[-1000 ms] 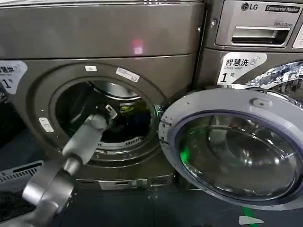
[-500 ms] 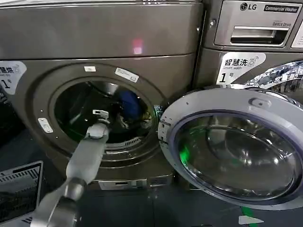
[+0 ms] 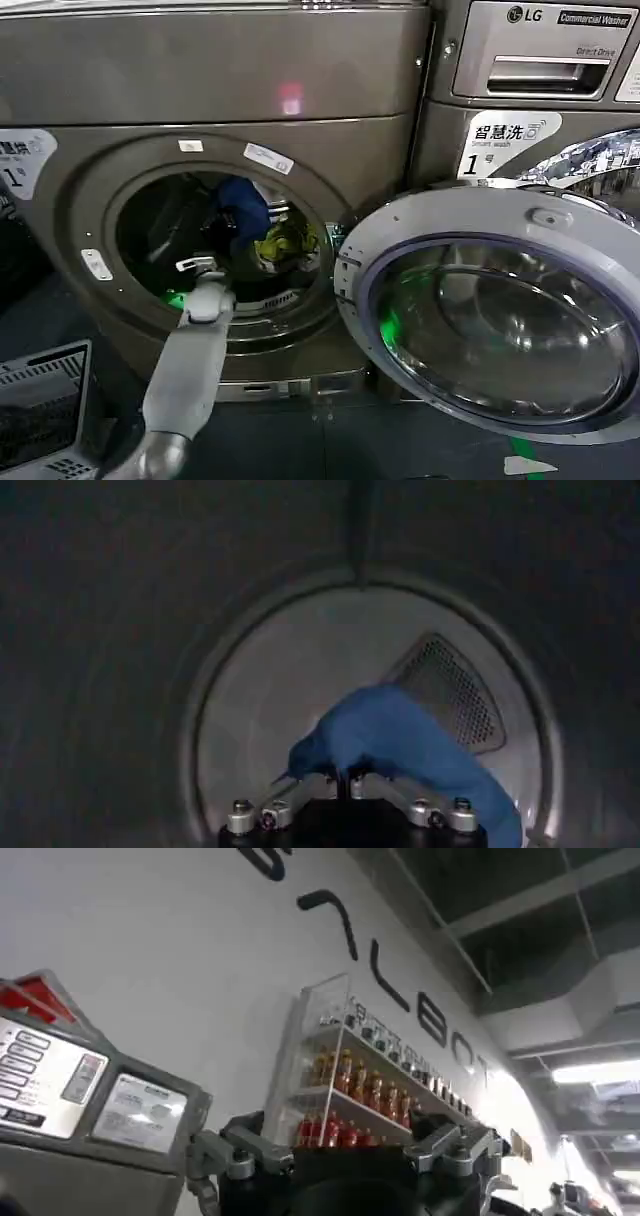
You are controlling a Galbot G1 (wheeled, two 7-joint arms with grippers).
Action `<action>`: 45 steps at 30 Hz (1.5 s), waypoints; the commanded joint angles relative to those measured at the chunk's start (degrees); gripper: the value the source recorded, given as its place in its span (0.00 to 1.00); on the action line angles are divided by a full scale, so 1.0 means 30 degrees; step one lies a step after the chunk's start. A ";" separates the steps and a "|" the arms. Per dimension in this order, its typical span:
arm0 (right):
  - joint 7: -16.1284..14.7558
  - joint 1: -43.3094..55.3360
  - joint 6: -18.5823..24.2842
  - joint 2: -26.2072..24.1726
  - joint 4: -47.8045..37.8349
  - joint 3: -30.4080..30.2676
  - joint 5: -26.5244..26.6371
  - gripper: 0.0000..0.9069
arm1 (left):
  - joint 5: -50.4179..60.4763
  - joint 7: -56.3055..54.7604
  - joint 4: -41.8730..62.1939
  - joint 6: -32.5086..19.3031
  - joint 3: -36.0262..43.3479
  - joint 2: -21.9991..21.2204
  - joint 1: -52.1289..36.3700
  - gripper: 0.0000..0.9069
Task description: Grasp the clothes from the dryer.
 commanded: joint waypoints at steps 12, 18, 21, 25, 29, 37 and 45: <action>0.0055 -0.0017 0.0519 -0.0102 -0.0127 0.0200 0.0088 1.00 | 0.0683 -0.0379 -0.1566 0.0395 -0.0336 -0.0243 0.1205 0.00; -0.0082 -0.0006 0.0420 -0.0085 -0.0129 0.0255 -0.0127 1.00 | 0.0724 0.0679 -0.1806 0.0962 -0.0356 -0.0075 0.1311 0.00; -0.0110 -0.0005 0.0425 -0.0095 -0.0126 0.0255 -0.0143 1.00 | 0.0721 0.0818 -0.1809 0.1004 -0.0338 -0.0070 0.1308 0.00; -0.0208 -0.0018 0.0451 -0.0116 -0.0134 0.0261 -0.0156 1.00 | 0.0652 0.0854 -0.1814 0.1022 -0.0299 -0.0088 0.1281 0.00; -0.0218 -0.0071 0.0431 -0.0198 -0.0151 0.0350 -0.0173 1.00 | 0.0439 0.0972 -0.1891 0.1246 -0.0285 -0.0133 0.1271 0.00; -0.0278 -0.0239 0.0409 -0.0197 -0.0055 0.0578 -0.0165 1.00 | 0.0295 0.1087 -0.2135 0.1363 -0.0232 -0.0143 0.1415 0.00; -0.0381 -0.0326 0.0376 -0.0219 0.0024 0.0702 -0.0142 1.00 | 0.0071 0.1221 -0.2399 0.1674 -0.0199 0.0029 0.1421 0.00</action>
